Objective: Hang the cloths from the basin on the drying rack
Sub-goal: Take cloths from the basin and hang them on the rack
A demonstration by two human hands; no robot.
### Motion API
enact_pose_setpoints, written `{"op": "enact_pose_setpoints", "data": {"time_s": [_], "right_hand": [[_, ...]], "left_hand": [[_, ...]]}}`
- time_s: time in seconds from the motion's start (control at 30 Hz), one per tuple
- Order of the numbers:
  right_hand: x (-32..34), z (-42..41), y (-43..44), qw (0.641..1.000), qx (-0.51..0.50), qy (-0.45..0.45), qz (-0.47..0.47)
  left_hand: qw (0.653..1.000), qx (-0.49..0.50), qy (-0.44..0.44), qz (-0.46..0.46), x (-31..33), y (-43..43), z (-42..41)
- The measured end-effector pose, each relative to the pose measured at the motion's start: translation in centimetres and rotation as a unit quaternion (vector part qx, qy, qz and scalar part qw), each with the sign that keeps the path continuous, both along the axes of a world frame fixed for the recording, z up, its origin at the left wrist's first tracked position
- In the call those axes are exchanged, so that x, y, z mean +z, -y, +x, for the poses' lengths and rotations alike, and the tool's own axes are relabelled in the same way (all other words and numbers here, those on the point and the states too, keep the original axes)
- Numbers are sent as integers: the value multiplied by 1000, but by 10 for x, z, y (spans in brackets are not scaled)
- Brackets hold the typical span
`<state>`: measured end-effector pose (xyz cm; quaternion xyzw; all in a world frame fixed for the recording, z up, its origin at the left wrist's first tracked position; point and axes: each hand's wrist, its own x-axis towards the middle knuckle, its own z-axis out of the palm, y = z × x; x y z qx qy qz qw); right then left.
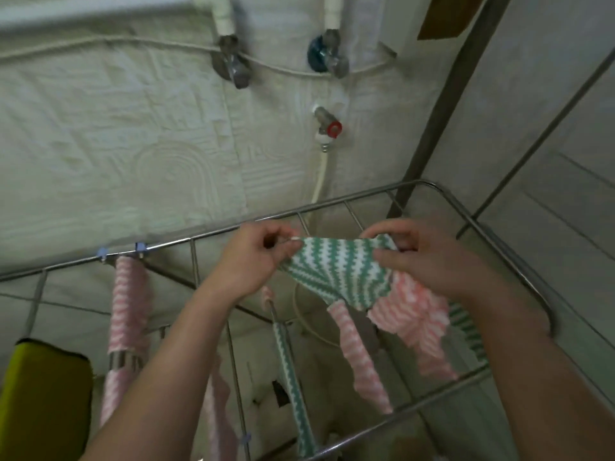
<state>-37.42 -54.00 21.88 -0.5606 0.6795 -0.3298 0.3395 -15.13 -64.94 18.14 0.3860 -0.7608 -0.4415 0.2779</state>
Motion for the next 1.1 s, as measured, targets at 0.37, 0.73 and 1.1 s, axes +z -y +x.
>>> {"op": "enact_pose_setpoints", "data": {"time_s": [0.37, 0.73, 1.1], "right_hand": [[-2, -26, 54, 999, -17, 34, 14], [-52, -59, 119, 989, -28, 38, 138], [-140, -43, 191, 973, -105, -137, 151]], "left_hand": [[983, 115, -79, 120, 5, 19, 8], [957, 217, -55, 186, -56, 33, -41], [933, 306, 161, 96, -114, 94, -76]]}}
